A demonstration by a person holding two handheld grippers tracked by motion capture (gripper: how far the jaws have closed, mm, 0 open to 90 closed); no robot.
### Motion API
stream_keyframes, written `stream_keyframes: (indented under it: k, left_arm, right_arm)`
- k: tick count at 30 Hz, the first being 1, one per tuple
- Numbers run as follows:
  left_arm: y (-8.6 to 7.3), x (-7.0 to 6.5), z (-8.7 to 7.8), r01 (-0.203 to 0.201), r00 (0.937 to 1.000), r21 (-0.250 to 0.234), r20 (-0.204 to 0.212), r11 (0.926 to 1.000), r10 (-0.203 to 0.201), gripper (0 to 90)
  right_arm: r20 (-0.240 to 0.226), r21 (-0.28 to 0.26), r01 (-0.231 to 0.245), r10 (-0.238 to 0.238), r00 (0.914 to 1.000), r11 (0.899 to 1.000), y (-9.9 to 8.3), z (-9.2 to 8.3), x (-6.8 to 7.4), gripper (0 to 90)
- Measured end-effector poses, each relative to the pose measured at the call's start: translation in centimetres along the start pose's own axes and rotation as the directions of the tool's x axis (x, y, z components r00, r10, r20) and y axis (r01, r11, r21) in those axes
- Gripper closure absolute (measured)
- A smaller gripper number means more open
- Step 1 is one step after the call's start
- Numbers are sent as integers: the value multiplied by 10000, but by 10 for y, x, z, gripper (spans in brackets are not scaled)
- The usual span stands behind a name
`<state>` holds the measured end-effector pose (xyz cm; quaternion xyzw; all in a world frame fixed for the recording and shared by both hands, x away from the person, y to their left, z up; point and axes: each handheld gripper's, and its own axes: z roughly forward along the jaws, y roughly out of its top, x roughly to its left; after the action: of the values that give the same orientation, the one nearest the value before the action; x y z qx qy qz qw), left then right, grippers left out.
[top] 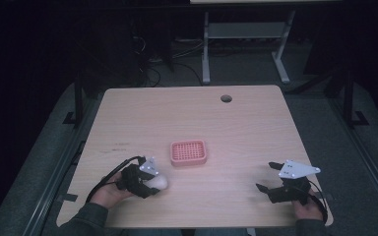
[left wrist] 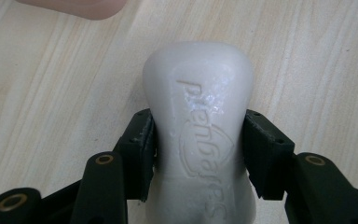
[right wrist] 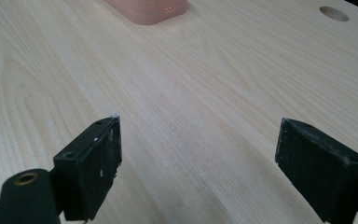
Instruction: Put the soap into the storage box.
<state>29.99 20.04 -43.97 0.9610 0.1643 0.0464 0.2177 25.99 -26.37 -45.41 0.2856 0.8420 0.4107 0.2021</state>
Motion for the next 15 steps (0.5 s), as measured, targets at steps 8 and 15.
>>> stream_keyframes:
  k: [8, 15]
  left_arm:
    - [-2, 1, 3, 201, 9998, 15, -2, 9998, -201, 487]
    - [-6, 5, 3, 301, 9994, -146, 147, 9994, -298, 489]
  right_arm:
    - [-14, 8, 48, -48, 10000, 10000, 0, 0, 0, 137]
    - [-16, 0, 24, -24, 10000, 10000, 0, 0, 1, 137]
